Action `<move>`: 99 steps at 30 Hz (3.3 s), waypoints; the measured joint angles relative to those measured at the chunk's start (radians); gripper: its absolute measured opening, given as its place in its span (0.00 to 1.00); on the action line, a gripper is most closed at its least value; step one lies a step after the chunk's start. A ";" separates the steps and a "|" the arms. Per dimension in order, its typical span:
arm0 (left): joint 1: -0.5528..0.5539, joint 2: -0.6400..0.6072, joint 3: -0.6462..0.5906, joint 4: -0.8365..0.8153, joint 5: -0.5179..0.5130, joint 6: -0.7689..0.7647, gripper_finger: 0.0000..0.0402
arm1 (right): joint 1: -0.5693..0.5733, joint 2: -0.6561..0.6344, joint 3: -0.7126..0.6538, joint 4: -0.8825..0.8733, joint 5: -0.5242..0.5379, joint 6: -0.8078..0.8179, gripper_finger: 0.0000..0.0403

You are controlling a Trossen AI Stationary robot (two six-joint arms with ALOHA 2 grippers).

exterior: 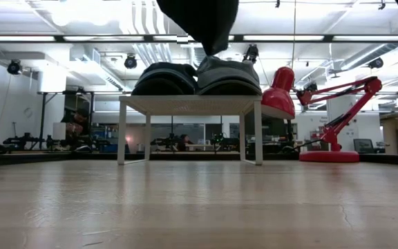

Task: Pick & Place hat
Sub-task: Stack the blue cap on the blue cap on the shelf

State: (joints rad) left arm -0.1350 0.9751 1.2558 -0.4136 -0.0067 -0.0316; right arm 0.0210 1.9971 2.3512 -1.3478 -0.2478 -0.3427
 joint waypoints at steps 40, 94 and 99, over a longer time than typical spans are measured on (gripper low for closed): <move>-0.029 0.370 0.228 -0.452 0.023 -0.318 0.41 | 0.051 0.112 -0.003 0.108 -0.074 0.141 0.04; -0.031 0.378 0.212 -0.412 0.083 -0.335 0.41 | 0.057 0.114 -0.005 0.131 -0.072 0.103 0.04; -0.030 0.378 0.212 -0.407 0.084 -0.335 0.41 | 0.057 0.115 -0.006 0.132 -0.072 0.104 0.04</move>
State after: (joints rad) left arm -0.1654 1.3533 1.4673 -0.8204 0.0777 -0.3664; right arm 0.0784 2.1116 2.3449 -1.2160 -0.3195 -0.2390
